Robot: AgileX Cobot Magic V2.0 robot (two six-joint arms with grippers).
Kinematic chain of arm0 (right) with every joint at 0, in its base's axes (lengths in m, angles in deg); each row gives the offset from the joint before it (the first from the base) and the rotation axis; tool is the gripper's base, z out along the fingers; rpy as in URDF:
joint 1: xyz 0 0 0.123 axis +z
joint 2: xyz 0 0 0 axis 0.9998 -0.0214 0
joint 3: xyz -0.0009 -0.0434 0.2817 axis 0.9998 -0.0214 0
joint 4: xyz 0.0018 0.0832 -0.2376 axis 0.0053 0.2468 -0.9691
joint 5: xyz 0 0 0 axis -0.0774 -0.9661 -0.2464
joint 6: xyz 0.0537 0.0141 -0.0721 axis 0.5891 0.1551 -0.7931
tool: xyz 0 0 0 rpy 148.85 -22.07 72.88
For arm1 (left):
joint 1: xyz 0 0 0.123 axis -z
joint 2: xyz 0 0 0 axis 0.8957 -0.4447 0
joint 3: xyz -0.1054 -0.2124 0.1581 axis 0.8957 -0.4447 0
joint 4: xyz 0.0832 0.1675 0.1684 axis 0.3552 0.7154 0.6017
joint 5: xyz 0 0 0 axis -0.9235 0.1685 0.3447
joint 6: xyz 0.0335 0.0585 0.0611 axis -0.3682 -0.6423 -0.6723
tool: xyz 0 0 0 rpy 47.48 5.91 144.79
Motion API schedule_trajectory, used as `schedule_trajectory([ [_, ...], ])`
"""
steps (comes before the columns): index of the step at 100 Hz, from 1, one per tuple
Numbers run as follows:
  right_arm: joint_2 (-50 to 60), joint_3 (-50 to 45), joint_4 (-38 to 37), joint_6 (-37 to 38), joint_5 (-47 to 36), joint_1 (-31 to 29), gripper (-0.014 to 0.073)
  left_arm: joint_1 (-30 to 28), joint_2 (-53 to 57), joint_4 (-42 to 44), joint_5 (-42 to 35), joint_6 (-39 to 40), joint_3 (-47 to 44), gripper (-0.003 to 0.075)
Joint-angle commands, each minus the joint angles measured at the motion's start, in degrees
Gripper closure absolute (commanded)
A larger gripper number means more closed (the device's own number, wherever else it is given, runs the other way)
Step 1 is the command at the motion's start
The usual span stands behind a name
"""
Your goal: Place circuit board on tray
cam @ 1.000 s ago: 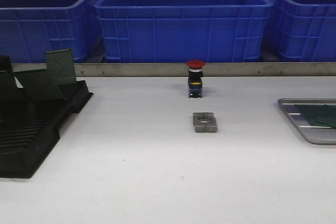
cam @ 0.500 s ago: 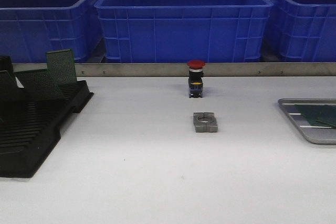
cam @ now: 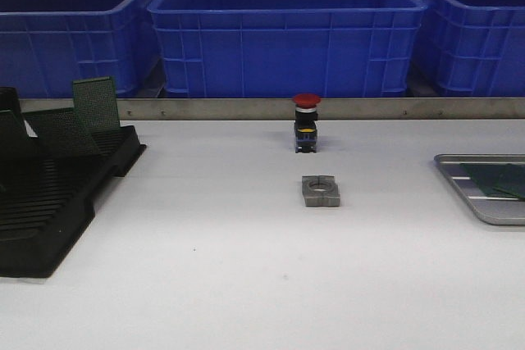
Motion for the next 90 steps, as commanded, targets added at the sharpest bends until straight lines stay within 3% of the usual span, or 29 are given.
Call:
schedule_trajectory([
  [1, -0.7, 1.6, 2.0, -0.3, -0.5, 0.1, 0.0655, -0.1, 1.8, -0.4, -4.2, 0.6, -2.8, 0.0741],
  [14, -0.7, 1.6, 2.1, -0.3, -1.2, 0.1, 0.0655, -0.1, 1.8, -0.4, -4.2, 0.6, -2.8, 0.0741],
  [28, -0.7, 1.2, 1.2, -0.2, -8.0, 0.1, 0.0655, -0.1, 1.8, -0.4, -4.2, 0.6, -2.8, 0.0741],
  [41, -0.7, 1.2, -9.9, 6.9, -13.3, 0.1, 0.0655, -0.1, 1.8, -0.4, -4.2, 0.6, -2.8, 0.0741],
  [48, -0.7, 1.2, -20.6, 16.6, -14.5, 0.1, 0.0655, -0.1, 1.8, -0.4, -4.2, 0.6, -2.8, 0.0741],
  [58, -0.7, 1.2, -37.9, 36.3, -14.8, 0.1, 0.0655, -0.1, 1.8, -0.4, -4.2, 0.6, -2.8, 0.0741],
  [65, -0.7, 1.2, -53.8, 53.4, -14.8, 0.3, 0.0655, -0.1, 1.8, -0.4, -4.2, 0.6, -2.8, 0.0741],
  [77, -0.7, 0.7, -76.5, 74.2, -15.5, 1.5, 0.0655, -0.1, 1.8, -0.4, -4.2, 0.6, -2.8, 0.0741],
  [90, -0.7, -4.2, -87.7, 87.1, -23.9, 2.5, 0.0655, -0.1, 1.8, -0.4, -4.2, 0.6, -2.8, 0.0741],
])
